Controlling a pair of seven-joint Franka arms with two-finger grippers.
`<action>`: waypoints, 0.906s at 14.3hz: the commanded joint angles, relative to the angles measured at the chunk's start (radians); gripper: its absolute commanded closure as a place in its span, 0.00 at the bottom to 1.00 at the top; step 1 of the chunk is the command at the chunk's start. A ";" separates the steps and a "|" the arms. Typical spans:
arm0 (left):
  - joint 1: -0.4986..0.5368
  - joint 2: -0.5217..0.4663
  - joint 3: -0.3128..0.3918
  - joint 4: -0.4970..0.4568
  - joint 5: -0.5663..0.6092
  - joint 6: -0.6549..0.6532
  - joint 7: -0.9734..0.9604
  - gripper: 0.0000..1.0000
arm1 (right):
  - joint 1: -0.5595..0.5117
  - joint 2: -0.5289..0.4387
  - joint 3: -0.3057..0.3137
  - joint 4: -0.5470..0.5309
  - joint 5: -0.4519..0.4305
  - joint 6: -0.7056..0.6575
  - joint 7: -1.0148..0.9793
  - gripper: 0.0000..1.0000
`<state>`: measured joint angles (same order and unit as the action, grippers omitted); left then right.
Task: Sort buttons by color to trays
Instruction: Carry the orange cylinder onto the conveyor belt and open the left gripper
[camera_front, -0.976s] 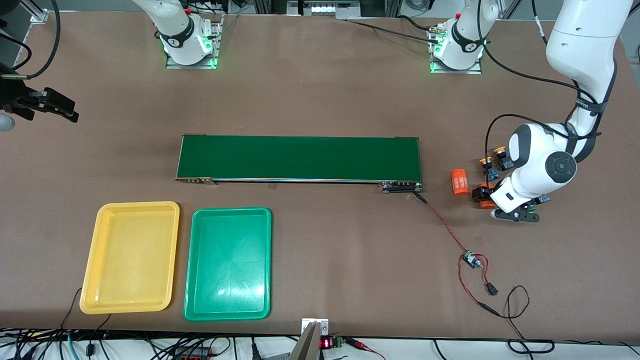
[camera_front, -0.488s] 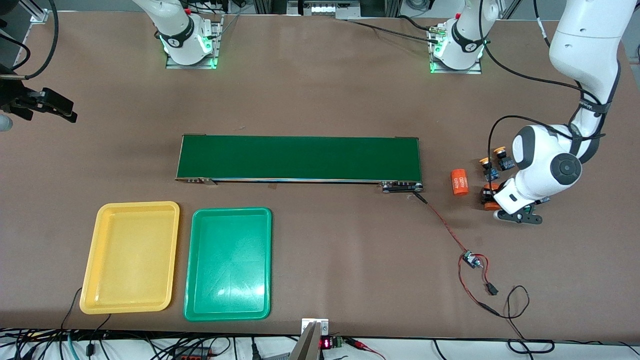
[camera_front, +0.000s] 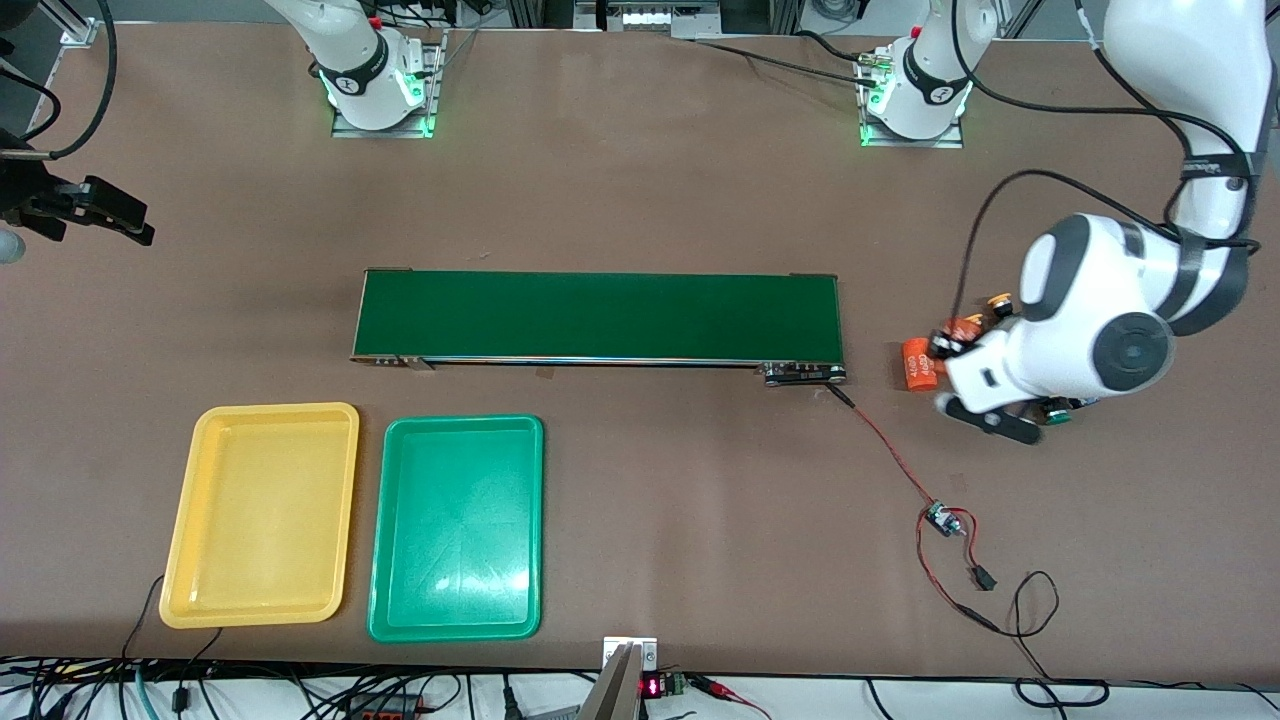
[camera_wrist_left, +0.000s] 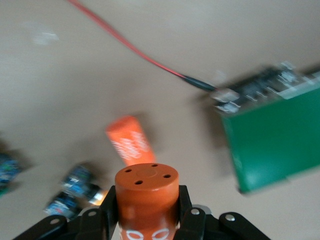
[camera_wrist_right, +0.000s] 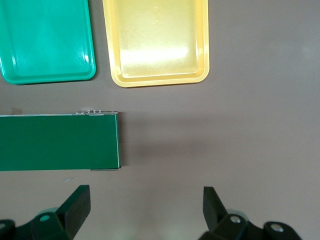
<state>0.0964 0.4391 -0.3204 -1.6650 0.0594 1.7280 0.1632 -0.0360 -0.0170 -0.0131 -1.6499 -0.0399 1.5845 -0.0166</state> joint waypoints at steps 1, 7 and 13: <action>0.003 0.027 -0.080 0.001 0.016 -0.036 0.068 0.80 | -0.004 0.002 0.001 -0.004 0.015 0.011 -0.009 0.00; 0.000 0.041 -0.194 -0.133 0.016 0.236 0.615 0.86 | -0.001 0.011 0.007 0.007 0.034 0.028 -0.013 0.00; -0.047 0.070 -0.194 -0.203 0.084 0.349 0.751 0.83 | 0.002 0.002 0.025 0.015 0.072 0.020 0.004 0.00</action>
<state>0.0569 0.5196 -0.5064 -1.8490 0.0866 2.0512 0.8820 -0.0267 -0.0111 0.0142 -1.6450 0.0116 1.6105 -0.0140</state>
